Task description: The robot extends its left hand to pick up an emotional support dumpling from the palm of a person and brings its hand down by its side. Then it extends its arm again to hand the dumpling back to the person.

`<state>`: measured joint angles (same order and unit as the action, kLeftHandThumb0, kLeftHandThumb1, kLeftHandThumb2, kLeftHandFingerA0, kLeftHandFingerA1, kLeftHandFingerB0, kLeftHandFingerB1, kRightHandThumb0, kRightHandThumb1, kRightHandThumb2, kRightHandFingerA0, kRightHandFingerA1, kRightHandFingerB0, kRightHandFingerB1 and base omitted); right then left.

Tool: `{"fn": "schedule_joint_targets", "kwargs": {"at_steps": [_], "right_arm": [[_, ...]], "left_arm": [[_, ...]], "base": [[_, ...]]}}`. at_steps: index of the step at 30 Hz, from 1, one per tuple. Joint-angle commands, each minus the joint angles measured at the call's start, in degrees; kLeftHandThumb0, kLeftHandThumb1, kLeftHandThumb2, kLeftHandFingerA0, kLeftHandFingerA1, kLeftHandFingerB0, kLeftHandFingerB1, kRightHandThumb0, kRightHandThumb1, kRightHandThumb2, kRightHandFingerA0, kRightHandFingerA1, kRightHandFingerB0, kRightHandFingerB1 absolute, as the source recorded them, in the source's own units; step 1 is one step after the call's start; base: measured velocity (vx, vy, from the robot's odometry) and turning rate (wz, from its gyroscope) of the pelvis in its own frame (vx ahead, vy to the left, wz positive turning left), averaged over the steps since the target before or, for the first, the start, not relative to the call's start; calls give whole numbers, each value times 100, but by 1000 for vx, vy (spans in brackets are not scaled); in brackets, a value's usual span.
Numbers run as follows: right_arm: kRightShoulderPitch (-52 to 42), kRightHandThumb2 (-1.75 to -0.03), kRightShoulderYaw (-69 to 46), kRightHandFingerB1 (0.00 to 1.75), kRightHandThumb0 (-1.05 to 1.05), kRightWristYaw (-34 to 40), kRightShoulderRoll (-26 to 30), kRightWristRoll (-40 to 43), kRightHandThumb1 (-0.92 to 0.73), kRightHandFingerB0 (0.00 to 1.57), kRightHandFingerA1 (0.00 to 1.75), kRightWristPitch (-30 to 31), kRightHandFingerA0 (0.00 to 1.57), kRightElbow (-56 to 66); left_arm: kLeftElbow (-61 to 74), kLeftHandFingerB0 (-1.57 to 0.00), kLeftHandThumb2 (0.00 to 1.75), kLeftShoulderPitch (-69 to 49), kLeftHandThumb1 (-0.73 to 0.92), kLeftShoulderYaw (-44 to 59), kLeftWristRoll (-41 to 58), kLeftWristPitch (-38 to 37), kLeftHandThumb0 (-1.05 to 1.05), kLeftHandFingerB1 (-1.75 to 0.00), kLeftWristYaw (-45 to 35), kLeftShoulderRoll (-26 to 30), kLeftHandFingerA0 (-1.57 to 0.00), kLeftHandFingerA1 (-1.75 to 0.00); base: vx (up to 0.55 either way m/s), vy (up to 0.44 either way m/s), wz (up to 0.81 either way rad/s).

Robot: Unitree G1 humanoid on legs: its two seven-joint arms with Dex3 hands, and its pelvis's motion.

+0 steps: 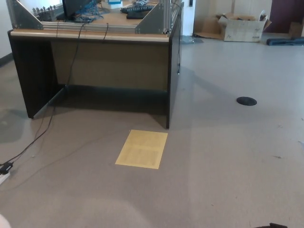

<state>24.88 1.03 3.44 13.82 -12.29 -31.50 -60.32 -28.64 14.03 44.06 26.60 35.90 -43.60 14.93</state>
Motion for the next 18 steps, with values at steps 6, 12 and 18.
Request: {"fn": "schedule_joint_targets", "kwargs": {"at_steps": [6,12,18], "right_arm": [[-18,-57,7,41,-30,44,20,45,-60,65,48,-103,80,-17],[-24,-57,9,41,-30,36,28,52,-59,65,48,-93,80,-19],[-20,-57,11,42,-29,54,46,44,-60,65,48,-66,79,-11]], "left_arm": [[-301,-81,65,-45,88,-161,415,-512,-16,-98,-42,242,-89,-149],[-248,-80,65,-53,88,-216,571,-444,-17,-100,36,243,-89,-151],[-44,-76,65,-36,84,-284,682,-386,-20,-103,203,233,-93,-153]], "base": [[0,0,0],[0,0,0],[0,0,0]]}}
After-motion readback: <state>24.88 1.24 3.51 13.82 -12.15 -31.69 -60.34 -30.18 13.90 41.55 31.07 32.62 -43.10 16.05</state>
